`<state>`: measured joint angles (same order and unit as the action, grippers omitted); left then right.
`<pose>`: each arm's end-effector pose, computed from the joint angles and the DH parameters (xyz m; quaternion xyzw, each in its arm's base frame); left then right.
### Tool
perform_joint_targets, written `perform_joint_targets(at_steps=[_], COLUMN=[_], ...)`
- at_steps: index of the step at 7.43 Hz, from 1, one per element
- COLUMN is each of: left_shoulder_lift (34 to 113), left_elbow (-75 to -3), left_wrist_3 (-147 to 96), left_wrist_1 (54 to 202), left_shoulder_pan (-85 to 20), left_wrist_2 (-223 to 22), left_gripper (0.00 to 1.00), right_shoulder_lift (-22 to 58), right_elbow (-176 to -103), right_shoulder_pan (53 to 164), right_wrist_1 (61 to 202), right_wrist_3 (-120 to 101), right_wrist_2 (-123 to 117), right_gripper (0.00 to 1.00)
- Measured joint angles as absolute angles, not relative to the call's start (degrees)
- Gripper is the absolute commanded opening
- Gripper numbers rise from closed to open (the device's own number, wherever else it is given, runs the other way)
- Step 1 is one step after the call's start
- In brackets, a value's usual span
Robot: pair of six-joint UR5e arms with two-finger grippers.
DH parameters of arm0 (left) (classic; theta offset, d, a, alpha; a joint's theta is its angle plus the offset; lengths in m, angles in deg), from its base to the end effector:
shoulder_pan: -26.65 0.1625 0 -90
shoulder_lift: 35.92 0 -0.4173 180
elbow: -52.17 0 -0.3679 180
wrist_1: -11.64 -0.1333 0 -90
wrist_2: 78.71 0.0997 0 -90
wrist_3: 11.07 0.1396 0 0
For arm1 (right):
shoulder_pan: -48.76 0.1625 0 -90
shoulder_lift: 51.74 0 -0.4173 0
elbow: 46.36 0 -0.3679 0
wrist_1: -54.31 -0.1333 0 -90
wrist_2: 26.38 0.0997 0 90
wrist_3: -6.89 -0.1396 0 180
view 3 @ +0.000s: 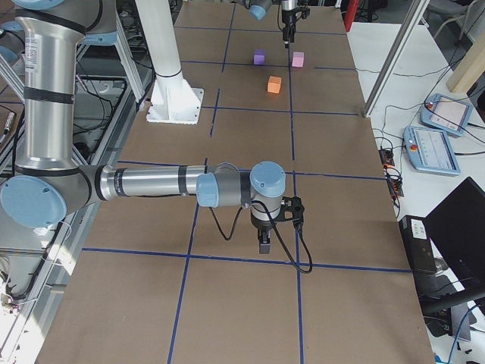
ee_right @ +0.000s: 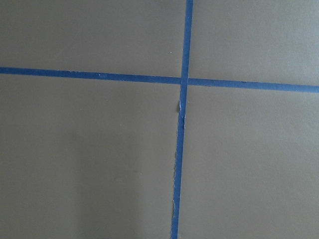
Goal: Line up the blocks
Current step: 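Move the left gripper over the orange cube and lower onto it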
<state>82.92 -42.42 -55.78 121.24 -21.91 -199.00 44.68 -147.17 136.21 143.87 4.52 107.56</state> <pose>0.3927 -0.5398 0.3182 0.1551 0.4651 0.0919 0.8667 0.0174 -0.4292 0.6408 0.0230 -0.3751 -0.0172 0.9265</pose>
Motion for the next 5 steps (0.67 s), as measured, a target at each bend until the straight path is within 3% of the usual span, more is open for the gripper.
perform_joint_targets(at_steps=[5], left_shoulder_lift=[88.5], left_elbow=[-34.0], left_wrist_3=[-64.7], left_wrist_1=[120.9], left_shoulder_pan=[-13.6], left_wrist_2=[-192.8], left_gripper=[1.00], right_shoulder_lift=[44.7], right_elbow=[-147.2], right_shoulder_pan=[136.2], right_wrist_1=[143.9], right_wrist_3=[4.5], right_wrist_2=[107.6], right_gripper=[1.00])
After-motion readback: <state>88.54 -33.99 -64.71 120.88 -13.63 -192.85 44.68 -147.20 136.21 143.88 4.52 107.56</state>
